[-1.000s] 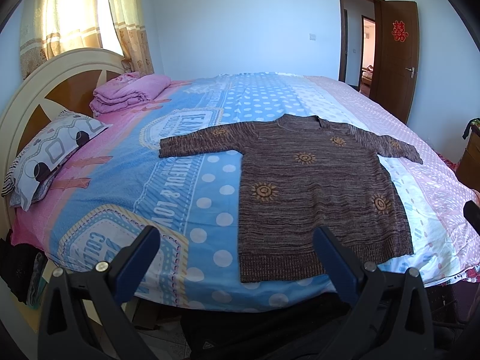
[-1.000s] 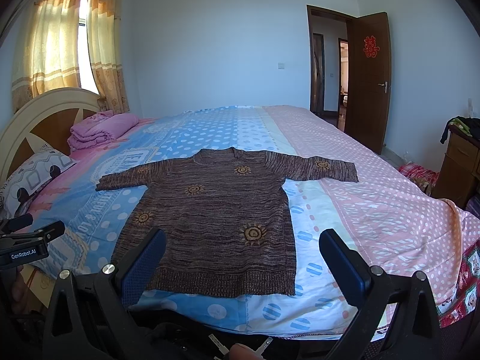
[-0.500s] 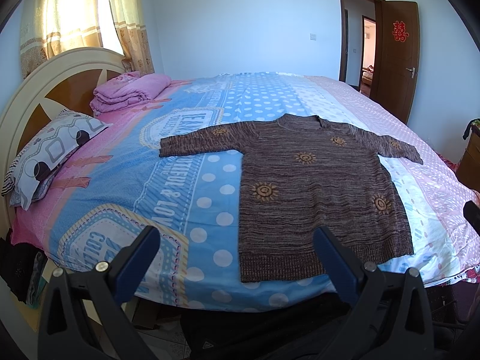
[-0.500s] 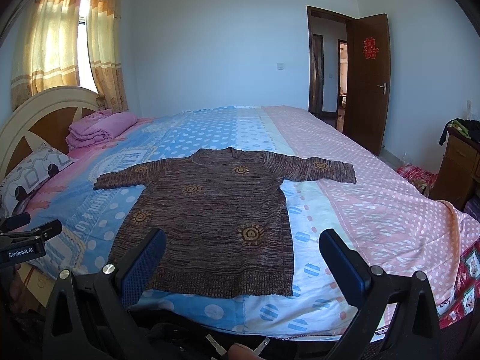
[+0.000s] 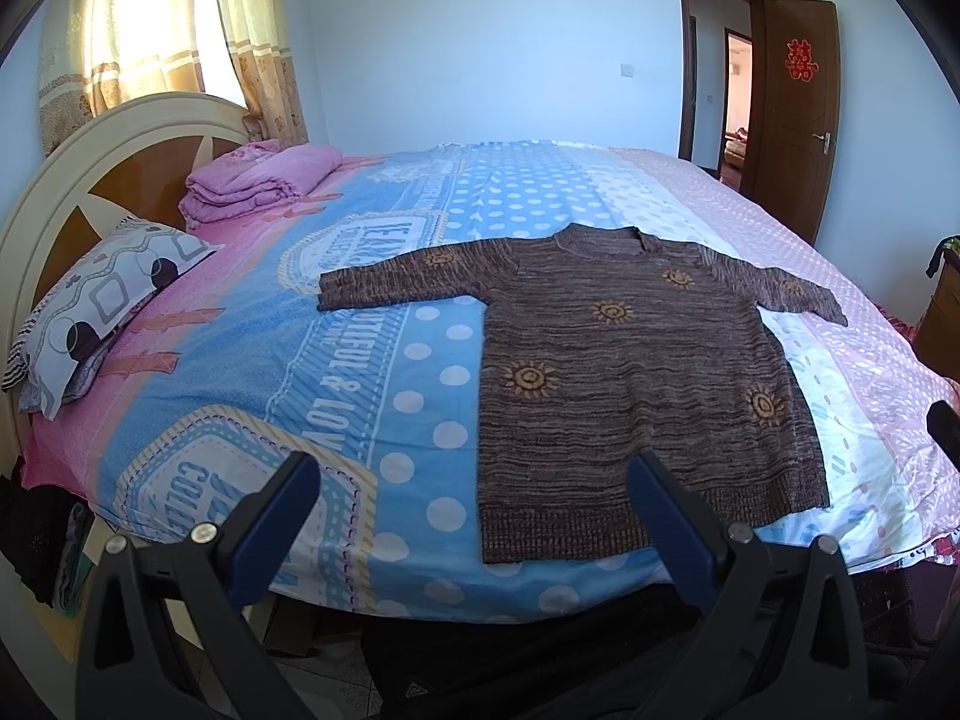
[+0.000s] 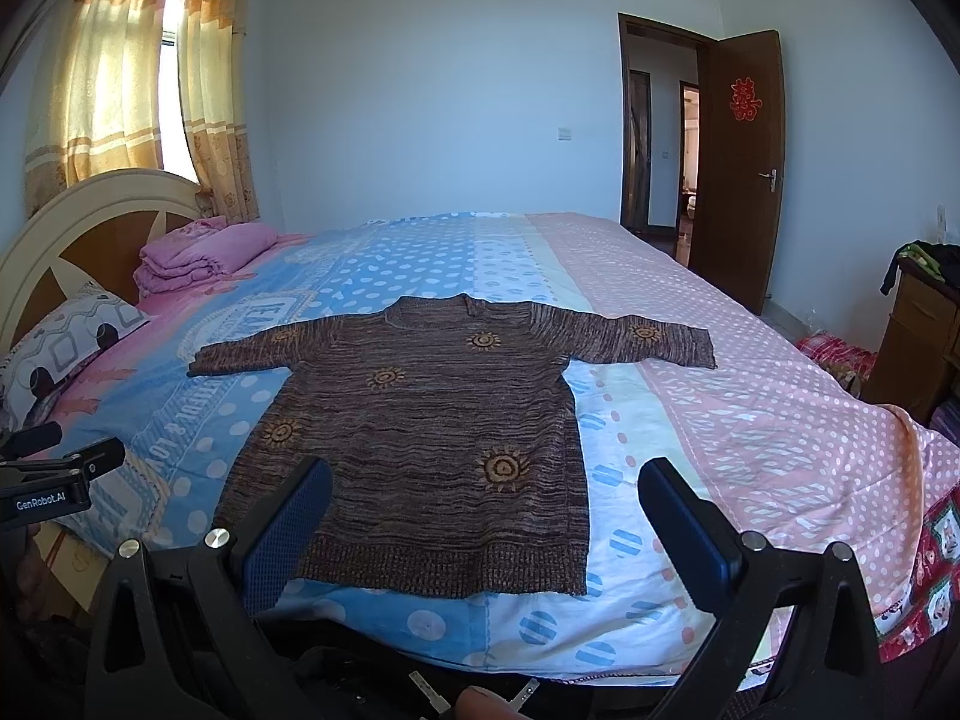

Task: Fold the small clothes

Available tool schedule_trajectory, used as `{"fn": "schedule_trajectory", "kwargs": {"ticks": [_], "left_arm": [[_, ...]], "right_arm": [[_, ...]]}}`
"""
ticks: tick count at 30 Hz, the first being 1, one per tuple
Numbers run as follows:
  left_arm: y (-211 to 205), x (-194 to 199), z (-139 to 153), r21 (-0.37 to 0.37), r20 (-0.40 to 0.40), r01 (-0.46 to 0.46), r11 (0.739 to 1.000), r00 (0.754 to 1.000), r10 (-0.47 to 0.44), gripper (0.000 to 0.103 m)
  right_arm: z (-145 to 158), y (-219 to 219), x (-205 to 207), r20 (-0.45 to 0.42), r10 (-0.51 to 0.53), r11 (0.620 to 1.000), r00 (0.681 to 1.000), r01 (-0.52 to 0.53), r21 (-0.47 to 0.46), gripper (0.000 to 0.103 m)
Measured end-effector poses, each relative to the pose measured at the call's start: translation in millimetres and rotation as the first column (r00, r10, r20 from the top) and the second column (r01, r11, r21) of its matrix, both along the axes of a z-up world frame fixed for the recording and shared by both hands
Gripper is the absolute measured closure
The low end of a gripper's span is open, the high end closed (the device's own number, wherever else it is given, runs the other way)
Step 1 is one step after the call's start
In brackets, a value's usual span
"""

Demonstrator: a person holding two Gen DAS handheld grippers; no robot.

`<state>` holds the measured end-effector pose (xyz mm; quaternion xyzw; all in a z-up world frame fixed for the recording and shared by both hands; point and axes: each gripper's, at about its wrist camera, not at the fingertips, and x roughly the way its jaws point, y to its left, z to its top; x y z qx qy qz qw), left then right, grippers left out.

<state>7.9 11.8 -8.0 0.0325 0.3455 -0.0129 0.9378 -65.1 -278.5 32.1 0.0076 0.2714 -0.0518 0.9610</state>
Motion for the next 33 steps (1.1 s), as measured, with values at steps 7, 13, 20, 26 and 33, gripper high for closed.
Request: {"fn": "schedule_trajectory", "kwargs": {"ticks": [7, 13, 20, 26, 33], "left_arm": [[-2, 11, -11, -0.004, -0.037, 0.009, 1.000, 0.999, -0.009, 0.000], [-8, 31, -21, 0.034, -0.046, 0.021, 0.999, 0.999, -0.019, 0.000], [-19, 75, -25, 0.111, -0.037, 0.044, 0.993, 0.999, -0.040, 0.000], [-32, 117, -31, 0.185, -0.029, 0.078, 0.980, 0.997, -0.074, 0.000], [-49, 181, -52, 0.210, -0.069, 0.078, 0.975, 0.996, -0.065, 0.000]], "right_arm": [[-11, -7, 11, -0.006, 0.063, 0.997, 0.998, -0.062, 0.037, 0.001], [-25, -23, 33, -0.022, 0.065, 0.997, 0.998, -0.064, 0.048, 0.001], [-47, -50, 76, -0.092, 0.023, 0.999, 0.996, -0.019, 0.048, 0.001], [-50, -82, 114, -0.093, -0.053, 0.998, 0.994, 0.049, -0.043, 0.001], [-48, -147, 167, -0.115, -0.182, 0.981, 0.977, 0.172, -0.089, 0.001]]}}
